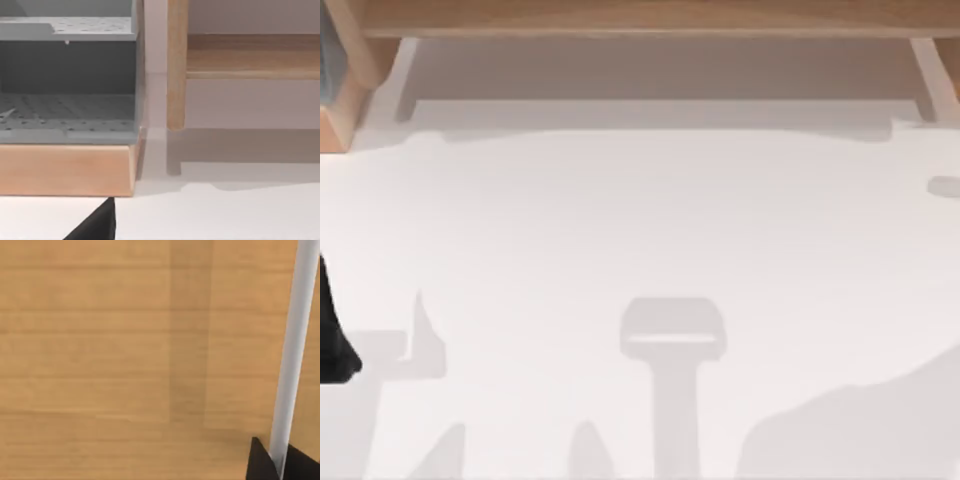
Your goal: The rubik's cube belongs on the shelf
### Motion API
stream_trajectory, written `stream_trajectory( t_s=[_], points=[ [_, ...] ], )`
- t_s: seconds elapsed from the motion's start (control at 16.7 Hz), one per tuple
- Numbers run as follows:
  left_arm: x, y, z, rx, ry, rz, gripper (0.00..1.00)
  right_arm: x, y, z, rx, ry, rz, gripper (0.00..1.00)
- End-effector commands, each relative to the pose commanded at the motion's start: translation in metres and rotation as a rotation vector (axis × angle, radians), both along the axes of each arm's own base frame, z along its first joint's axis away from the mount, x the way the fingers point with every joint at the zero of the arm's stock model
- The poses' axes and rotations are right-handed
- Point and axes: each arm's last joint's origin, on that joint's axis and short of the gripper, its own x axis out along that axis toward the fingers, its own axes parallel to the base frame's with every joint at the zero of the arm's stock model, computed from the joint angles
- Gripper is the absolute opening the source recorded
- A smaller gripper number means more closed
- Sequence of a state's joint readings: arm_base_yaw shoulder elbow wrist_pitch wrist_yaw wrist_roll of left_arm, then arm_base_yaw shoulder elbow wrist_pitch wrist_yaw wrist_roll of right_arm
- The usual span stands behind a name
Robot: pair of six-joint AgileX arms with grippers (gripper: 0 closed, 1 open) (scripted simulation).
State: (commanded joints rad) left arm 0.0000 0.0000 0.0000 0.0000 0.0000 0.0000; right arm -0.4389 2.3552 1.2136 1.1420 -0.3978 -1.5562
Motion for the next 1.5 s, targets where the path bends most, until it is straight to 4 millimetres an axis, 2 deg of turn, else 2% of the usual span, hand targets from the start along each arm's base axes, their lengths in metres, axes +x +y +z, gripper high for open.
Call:
stream_trajectory(
  t_s=[0.18,0.54,0.96,1.32,1.5],
  points=[
    [0.0,0.0,0.0,0.0,0.0,0.0,1.0,-0.009,-0.001,0.001,-0.004,-0.002,-0.003,0.0],
    [0.0,0.0,0.0,0.0,0.0,0.0,1.0,-0.059,0.001,-0.001,0.003,0.004,0.0,0.0],
    [0.0,0.0,0.0,0.0,0.0,0.0,1.0,-0.067,0.0,0.0,-0.002,0.0,-0.002,0.0],
    [0.0,0.0,0.0,0.0,0.0,0.0,1.0,-0.117,0.002,-0.002,0.006,0.007,0.0,0.0],
    [0.0,0.0,0.0,0.0,0.0,0.0,1.0,-0.125,0.002,-0.001,0.002,0.002,0.0,0.0]
  ],
)
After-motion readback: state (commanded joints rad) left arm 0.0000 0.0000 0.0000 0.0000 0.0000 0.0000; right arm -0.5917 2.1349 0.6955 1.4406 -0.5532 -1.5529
